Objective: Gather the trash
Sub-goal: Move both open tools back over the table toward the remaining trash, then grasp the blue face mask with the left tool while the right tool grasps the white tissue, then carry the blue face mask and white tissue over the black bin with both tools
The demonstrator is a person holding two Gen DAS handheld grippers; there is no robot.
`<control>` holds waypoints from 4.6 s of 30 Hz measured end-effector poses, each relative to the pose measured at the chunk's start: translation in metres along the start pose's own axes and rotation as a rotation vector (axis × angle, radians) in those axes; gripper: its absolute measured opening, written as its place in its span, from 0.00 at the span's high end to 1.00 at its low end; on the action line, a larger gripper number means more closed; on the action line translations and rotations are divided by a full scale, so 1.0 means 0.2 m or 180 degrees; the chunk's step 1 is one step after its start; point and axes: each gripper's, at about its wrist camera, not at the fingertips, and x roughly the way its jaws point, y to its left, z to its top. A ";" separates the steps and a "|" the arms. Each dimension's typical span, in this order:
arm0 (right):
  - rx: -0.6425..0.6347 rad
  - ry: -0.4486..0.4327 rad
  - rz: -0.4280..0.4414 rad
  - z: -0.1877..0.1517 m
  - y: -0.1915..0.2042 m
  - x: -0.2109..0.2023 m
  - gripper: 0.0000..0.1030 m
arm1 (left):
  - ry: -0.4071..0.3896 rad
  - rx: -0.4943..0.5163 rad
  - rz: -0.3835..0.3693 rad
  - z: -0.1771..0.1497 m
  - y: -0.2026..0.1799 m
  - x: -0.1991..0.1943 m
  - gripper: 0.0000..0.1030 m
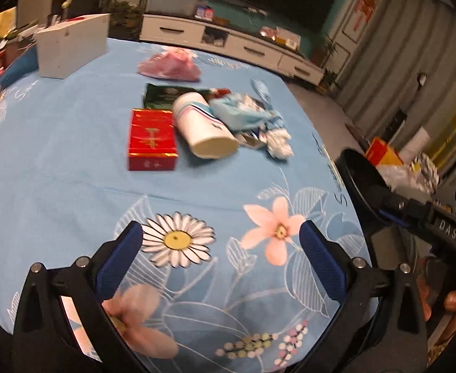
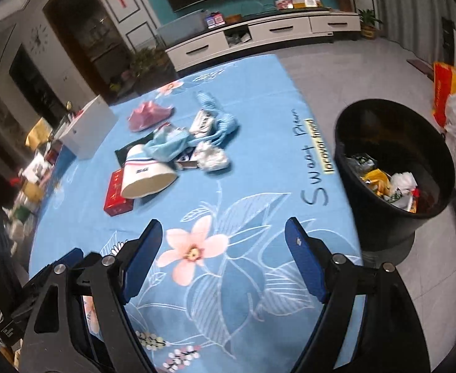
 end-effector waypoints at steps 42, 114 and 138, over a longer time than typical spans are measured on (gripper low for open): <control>-0.0619 0.0105 -0.0096 0.32 0.10 0.63 0.32 | 0.0073 0.0686 -0.0795 0.64 0.00 0.46 0.03; -0.0453 -0.0518 0.0151 0.11 0.06 -0.23 0.73 | -0.0332 0.0542 -0.0845 0.17 -0.15 -0.17 0.87; -0.0100 -0.0653 0.0175 0.12 -0.21 -0.26 0.73 | -0.0201 0.0814 -0.0810 0.20 -0.36 -0.08 0.88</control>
